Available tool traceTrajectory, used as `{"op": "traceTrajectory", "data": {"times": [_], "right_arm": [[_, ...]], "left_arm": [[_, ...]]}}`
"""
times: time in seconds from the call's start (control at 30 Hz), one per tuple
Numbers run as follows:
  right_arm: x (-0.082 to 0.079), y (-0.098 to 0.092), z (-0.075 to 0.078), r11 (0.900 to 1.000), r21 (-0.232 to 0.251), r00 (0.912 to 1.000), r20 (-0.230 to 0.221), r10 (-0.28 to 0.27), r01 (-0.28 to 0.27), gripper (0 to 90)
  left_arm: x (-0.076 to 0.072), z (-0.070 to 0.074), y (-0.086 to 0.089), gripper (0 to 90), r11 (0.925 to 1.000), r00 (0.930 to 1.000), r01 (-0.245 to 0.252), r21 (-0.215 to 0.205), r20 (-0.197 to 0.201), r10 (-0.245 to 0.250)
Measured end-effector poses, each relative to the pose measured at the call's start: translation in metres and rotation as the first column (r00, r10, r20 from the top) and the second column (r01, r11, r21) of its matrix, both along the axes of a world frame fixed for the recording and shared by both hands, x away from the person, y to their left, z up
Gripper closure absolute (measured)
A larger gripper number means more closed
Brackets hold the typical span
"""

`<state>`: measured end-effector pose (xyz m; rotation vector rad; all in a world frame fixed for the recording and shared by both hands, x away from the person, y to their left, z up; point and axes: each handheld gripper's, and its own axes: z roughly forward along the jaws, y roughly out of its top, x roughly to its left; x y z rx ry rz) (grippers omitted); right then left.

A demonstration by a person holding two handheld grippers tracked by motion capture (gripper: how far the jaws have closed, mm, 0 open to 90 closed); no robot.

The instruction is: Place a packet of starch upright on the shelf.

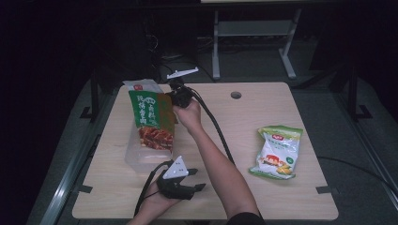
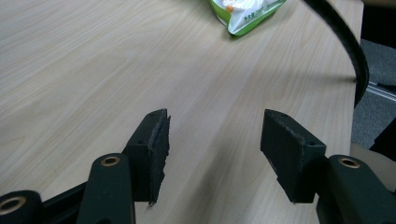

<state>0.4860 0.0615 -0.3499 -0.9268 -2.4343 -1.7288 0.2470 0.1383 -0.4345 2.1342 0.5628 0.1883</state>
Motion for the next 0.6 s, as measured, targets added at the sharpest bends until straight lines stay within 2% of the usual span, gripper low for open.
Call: {"op": "traceTrajectory", "data": {"times": [0.13, 0.2, 0.27, 0.33, 0.4, 0.47, 0.5, 0.6], "right_arm": [[-0.002, 0.009, -0.019, 1.0, -0.013, 1.0, -0.005, -0.001, 0.001, 89.9], [-0.004, 0.011, -0.026, 1.0, -0.024, 0.9999, 0.01, 0.004, -0.004, 89.6], [-0.004, 0.011, -0.027, 1.0, -0.019, 1.0, 0.007, -0.003, 0.003, 89.2], [-0.005, 0.009, -0.025, 0.999, -0.036, 0.9999, 0.014, 0.0, 0.0, 83.0], [-0.005, 0.006, -0.022, 0.996, -0.084, 0.9999, 0.01, -0.001, 0.001, 77.3], [-0.006, 0.003, -0.022, 0.991, -0.134, 0.9999, 0.0, 0.012, -0.012, 76.0], [-0.007, 0.0, -0.022, 0.985, -0.171, 0.9998, -0.008, 0.02, -0.021, 74.5], [-0.009, -0.006, -0.026, 0.977, -0.208, 0.9987, -0.04, 0.032, -0.04, 72.7]], "left_arm": [[0.0, 0.0, 0.0, 41.9, 1.0, 1.0, 0.002, 0.003, 0.0, -0.002], [0.0, 0.0, 0.0, 41.9, 1.0, 1.0, 0.003, 0.003, 0.002, -0.003], [0.0, 0.0, 0.001, 41.9, 1.0, 1.0, 0.003, 0.004, 0.003, -0.003], [0.0, 0.0, 0.001, 41.9, 1.0, 1.0, 0.005, 0.007, 0.005, -0.005], [0.001, 0.001, 0.002, 41.9, 1.0, 1.0, 0.001, 0.004, 0.005, -0.001], [0.001, 0.001, 0.002, 41.9, 1.0, 1.0, -0.002, 0.003, 0.008, 0.002], [0.002, 0.001, 0.002, 41.9, 1.0, 0.9999, -0.004, 0.003, 0.009, 0.004], [0.002, 0.001, 0.002, 41.9, 1.0, 0.9999, -0.005, 0.007, 0.01, 0.005]]}}
